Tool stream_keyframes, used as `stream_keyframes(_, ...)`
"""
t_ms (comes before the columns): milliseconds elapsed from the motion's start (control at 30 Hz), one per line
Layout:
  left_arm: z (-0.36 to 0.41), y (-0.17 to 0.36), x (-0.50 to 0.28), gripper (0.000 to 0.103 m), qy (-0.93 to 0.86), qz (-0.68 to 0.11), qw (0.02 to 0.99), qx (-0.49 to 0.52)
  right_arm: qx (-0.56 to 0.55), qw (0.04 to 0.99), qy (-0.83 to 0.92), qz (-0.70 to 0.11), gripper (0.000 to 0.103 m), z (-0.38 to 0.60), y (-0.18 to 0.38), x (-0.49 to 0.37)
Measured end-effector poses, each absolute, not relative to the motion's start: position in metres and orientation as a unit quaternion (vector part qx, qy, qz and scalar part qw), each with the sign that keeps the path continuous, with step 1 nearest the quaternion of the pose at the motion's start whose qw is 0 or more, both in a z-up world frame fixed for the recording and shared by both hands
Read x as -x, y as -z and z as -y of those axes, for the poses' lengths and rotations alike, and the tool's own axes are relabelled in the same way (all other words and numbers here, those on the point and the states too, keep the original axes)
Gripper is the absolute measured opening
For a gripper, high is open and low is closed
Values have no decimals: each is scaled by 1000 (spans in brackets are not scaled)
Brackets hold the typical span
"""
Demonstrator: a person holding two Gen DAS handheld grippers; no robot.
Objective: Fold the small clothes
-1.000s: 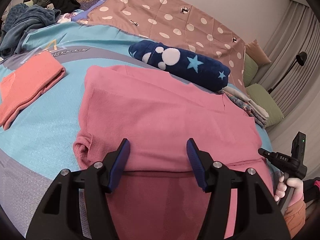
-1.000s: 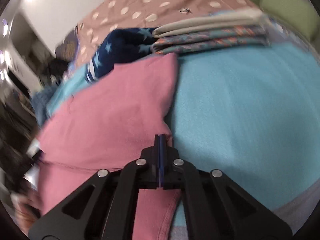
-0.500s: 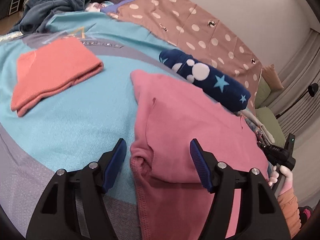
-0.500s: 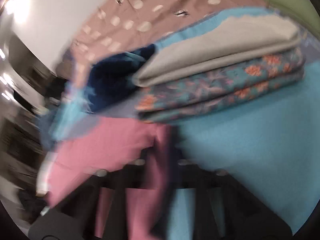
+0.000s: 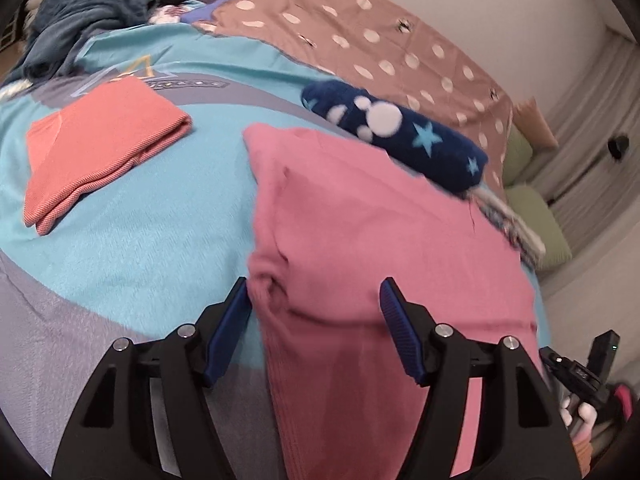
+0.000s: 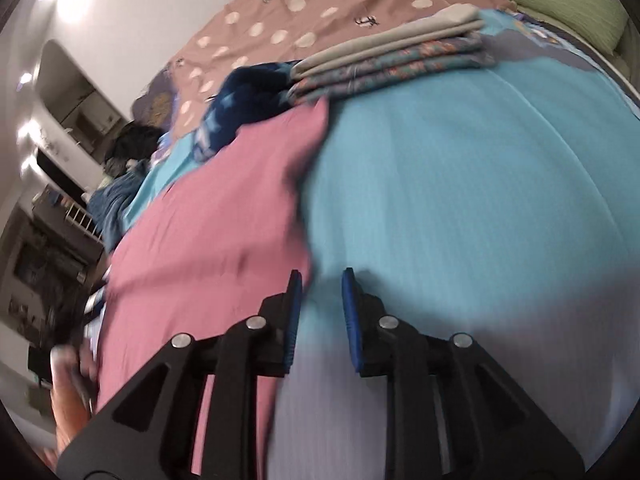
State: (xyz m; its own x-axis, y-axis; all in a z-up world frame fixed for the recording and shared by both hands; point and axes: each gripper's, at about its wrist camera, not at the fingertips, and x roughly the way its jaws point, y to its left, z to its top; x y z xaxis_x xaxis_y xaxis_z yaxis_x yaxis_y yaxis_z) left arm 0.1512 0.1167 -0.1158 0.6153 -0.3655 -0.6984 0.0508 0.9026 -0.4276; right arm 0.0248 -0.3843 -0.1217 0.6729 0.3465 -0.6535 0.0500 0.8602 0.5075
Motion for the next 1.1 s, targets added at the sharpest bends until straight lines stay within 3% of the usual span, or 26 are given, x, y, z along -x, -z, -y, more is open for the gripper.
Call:
stream_keyframes(67,-111,114,-133,67,138,-432,877,160,-277,871,-110,-391,47,382,124,14)
stream_keyframes(133,-112,114,-112,68,154,-439,874,143,-262,873,-115,-394,50,374,122,36)
stream_keyframes(267,-128,116,-54,68,190,-443,864,145,-207,879,-127,-410,51,353,116,69)
stream_keyframes(633,-142,119,73,68,267,-437,849,134,-201,875,-152,-414,51,342,118,142)
stream_keyframes(1100,-144,121,122,62,284,-442,841,130,-246,861,-200,-397,51,343,127,224)
